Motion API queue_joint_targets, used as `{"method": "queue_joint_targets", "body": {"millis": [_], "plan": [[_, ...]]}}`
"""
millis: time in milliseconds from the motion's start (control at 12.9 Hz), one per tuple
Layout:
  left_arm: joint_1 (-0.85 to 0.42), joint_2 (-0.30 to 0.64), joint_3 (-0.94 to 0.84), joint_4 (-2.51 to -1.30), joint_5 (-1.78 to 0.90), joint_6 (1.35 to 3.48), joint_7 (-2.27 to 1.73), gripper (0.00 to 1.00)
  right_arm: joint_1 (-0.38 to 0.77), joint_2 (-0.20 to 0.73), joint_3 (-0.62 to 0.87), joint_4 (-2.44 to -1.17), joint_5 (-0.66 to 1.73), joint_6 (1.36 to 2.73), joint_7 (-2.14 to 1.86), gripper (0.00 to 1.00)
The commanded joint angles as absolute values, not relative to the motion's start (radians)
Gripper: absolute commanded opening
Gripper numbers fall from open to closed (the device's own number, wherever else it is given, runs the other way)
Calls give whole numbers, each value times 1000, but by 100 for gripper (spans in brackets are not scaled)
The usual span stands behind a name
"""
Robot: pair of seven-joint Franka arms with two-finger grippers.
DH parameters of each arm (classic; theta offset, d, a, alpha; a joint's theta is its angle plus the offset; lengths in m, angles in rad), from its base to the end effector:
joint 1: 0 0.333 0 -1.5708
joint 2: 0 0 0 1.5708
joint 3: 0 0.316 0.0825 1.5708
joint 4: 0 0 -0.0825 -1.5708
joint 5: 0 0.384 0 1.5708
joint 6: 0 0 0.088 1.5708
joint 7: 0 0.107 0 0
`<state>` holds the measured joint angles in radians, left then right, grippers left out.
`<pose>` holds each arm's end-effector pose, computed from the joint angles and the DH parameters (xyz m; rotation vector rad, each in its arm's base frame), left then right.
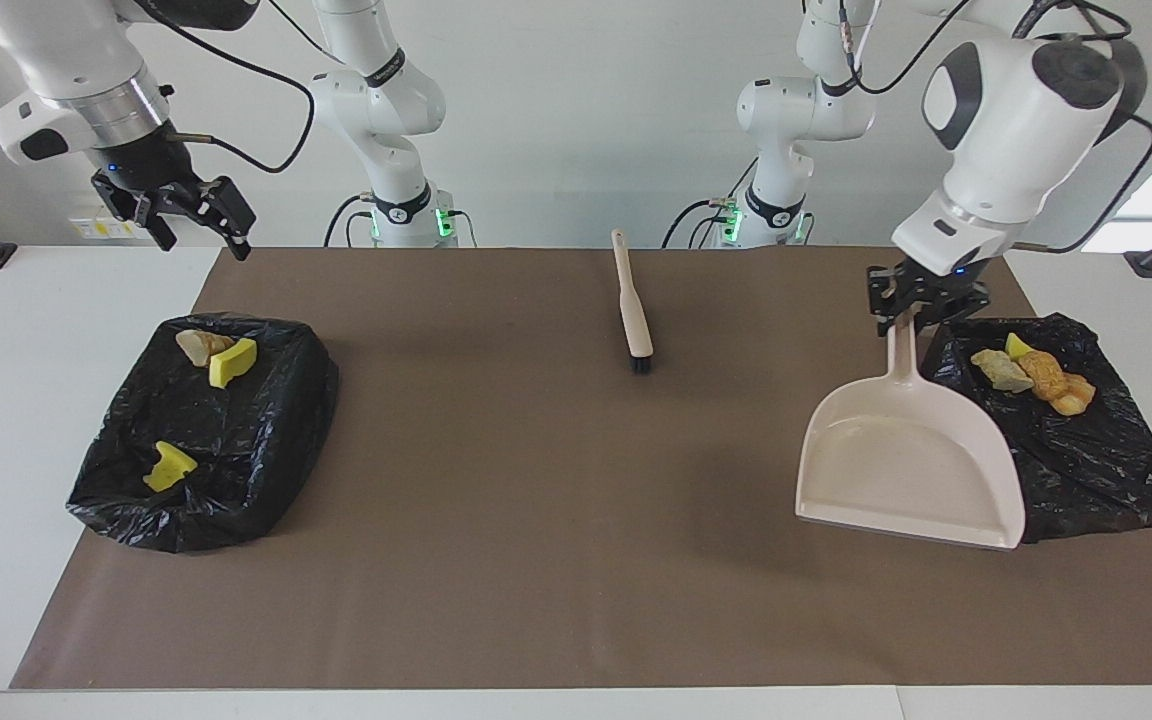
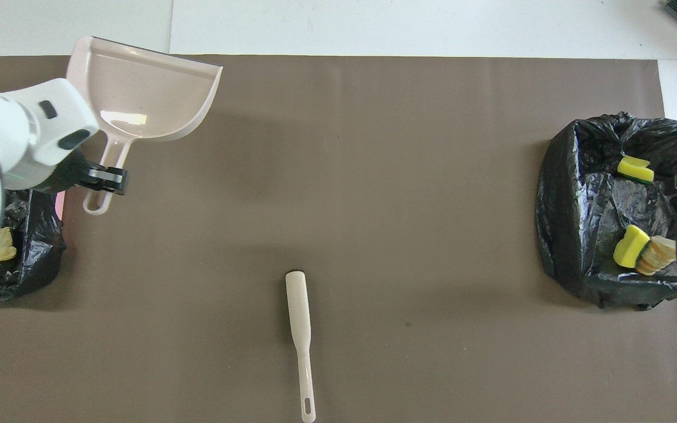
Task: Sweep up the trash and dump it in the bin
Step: 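Bring the empty dustpan back toward the table center with the left gripper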
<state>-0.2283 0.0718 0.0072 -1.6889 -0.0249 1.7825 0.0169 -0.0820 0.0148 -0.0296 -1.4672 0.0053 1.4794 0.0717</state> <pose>0.5731 -0.1311 0.5458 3.0943 -0.3622 0.0300 0.5467 -0.0605 0.6567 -3.1236 0.2863 0.0039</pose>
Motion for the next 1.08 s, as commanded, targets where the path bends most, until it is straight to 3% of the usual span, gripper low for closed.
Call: {"method": "queue_joint_targets", "body": {"millis": [0,232,1005], "plan": [[-357,116,28,-1733,-75,1922,-176,0,-46,-3,-20,-1493,-56,1480,31,100],[-509,276,29,-1735,-95,2086,-354,0,-41,-8,-14,-1494,-45,1480,5,100],[-690,299,26,-1878,-129,2319,-368,0,-43,-17,-15,-1500,-8,1451,8,100]]}}
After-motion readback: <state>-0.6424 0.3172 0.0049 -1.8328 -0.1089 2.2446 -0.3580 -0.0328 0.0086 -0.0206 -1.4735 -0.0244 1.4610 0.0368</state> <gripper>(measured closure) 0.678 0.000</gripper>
